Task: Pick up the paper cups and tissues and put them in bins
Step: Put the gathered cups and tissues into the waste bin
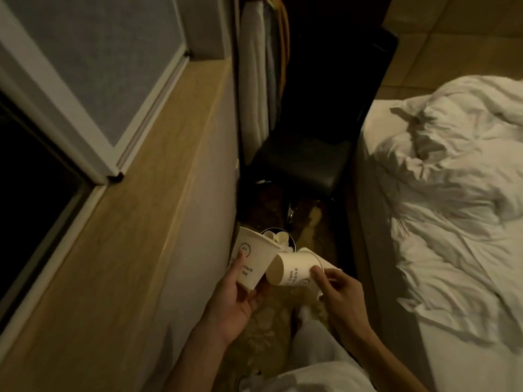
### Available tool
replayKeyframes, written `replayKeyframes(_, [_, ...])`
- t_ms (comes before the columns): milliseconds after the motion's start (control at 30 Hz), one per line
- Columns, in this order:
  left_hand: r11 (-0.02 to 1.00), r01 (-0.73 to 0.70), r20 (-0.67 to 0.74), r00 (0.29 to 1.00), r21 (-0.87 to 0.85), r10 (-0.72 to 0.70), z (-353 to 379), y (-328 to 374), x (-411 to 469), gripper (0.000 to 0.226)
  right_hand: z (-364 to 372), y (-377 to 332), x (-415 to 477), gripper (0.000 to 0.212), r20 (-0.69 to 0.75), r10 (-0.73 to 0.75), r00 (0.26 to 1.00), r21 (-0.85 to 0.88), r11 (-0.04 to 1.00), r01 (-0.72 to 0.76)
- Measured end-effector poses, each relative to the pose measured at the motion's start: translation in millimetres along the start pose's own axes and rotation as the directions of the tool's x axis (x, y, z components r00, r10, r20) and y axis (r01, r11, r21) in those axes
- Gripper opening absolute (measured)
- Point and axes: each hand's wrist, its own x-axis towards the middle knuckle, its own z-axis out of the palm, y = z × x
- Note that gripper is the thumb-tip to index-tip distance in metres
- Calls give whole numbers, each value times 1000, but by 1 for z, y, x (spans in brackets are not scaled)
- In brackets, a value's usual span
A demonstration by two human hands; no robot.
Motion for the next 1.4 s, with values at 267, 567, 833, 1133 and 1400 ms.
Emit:
replayKeyframes(267, [997,68,-132,989,-43,-74,47,-1,118,50,-4,26,120,8,-31,144,989,-64,987,-146])
replayKeyframes(567, [971,132,-299,935,-201,-189,103,11,275,53,-19,41,304,18,143,279,950,-295,928,-228])
replayKeyframes(833, [969,212,-462,852,-125,-246,70,-22,412,30,12,114,416,29,112,401,909,-453,835,-312])
replayKeyframes(1133, [918,396,-698,663,20,-271,-38,-100,469,36,28,230,446,27,9,585,811,-573,668,-476])
replayKeyframes(1400, [854,404,-748,664,328,-27,-116,-132,534,41,41,285,489,35,-29,565,824,-596,652,-468])
